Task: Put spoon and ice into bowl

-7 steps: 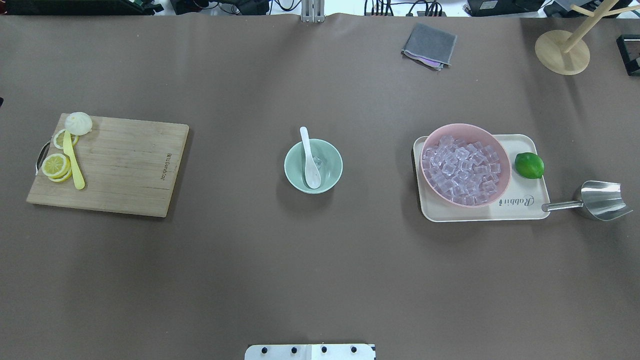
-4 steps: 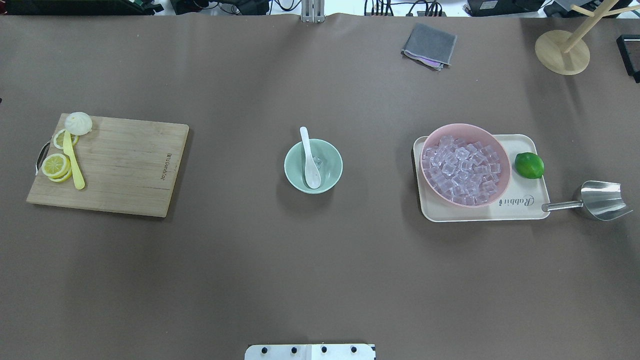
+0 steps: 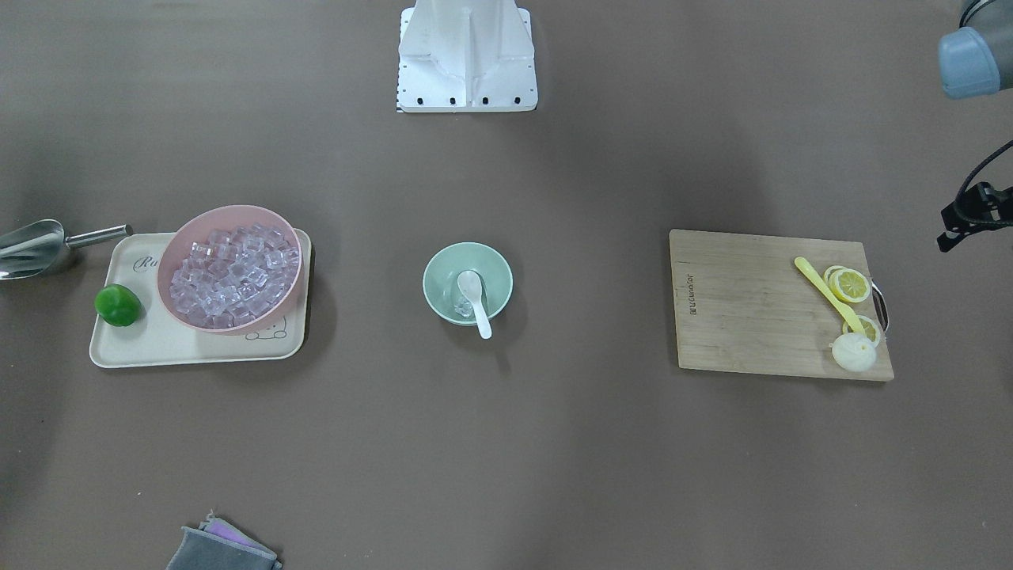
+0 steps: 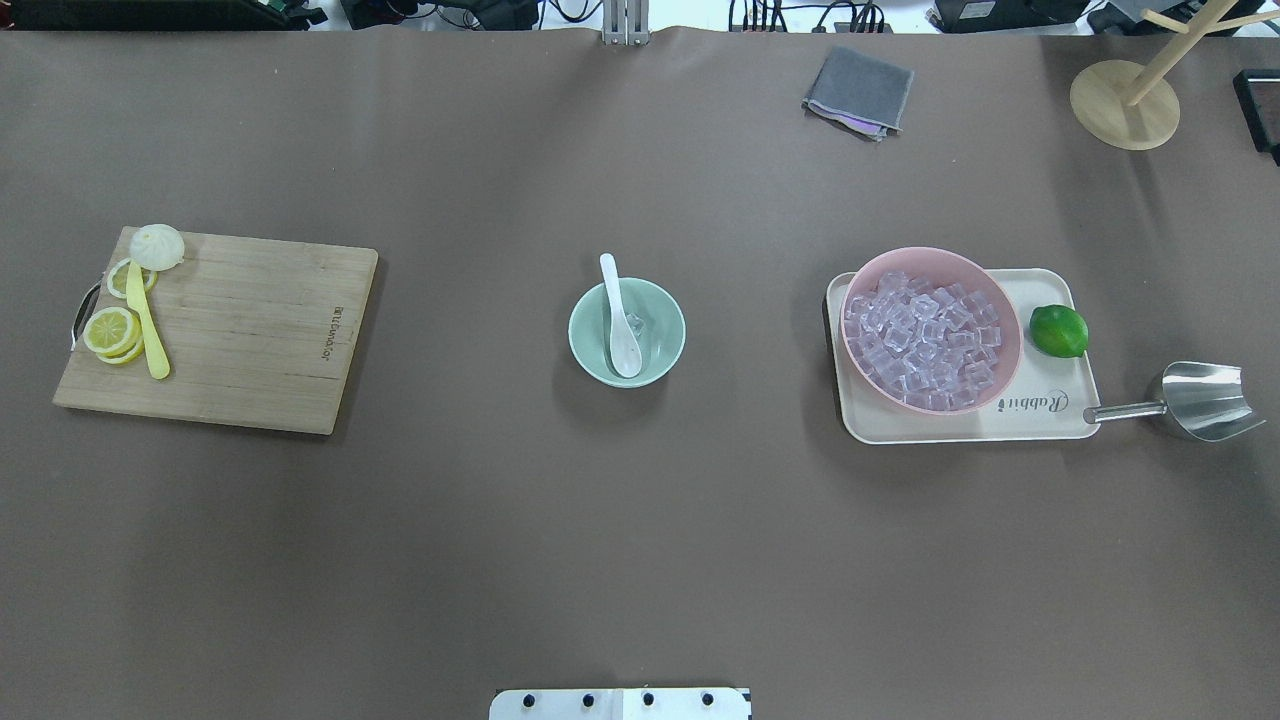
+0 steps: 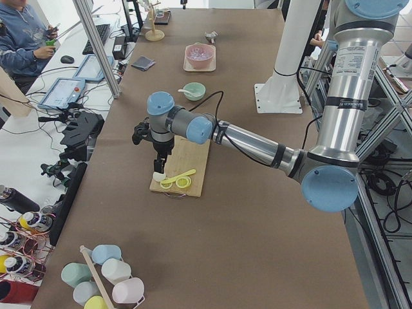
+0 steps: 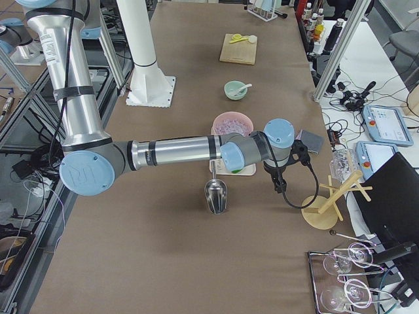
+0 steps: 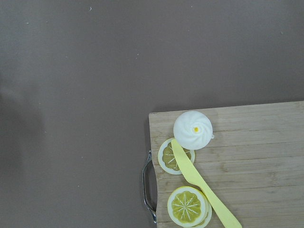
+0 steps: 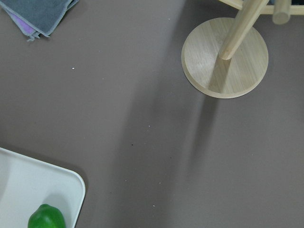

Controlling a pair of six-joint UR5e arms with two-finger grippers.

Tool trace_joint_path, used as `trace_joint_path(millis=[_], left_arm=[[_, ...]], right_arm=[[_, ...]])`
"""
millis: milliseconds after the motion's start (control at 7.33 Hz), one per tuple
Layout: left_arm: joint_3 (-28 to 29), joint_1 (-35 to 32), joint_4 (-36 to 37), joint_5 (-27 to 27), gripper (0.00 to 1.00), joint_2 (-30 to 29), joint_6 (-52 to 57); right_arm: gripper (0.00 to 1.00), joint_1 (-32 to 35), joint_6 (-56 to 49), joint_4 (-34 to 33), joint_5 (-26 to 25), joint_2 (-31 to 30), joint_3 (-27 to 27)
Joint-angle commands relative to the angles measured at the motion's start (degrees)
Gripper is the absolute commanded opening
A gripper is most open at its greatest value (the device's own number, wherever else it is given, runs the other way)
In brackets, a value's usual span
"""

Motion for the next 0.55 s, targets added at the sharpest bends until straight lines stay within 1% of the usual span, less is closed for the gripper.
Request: trace_joint_path(millis=[0, 409], left_arm=[[0.2, 0.0, -0.6, 0.0, 0.98, 0.3, 0.0], [0.2, 0.0, -0.7, 0.0, 0.98, 0.3, 0.1]], right_arm=[[1.00, 0.2, -0.1, 0.2, 0.1, -0.9, 0.0], [1.00, 0.7, -0.1, 0.2, 0.3, -2.3, 0.3]])
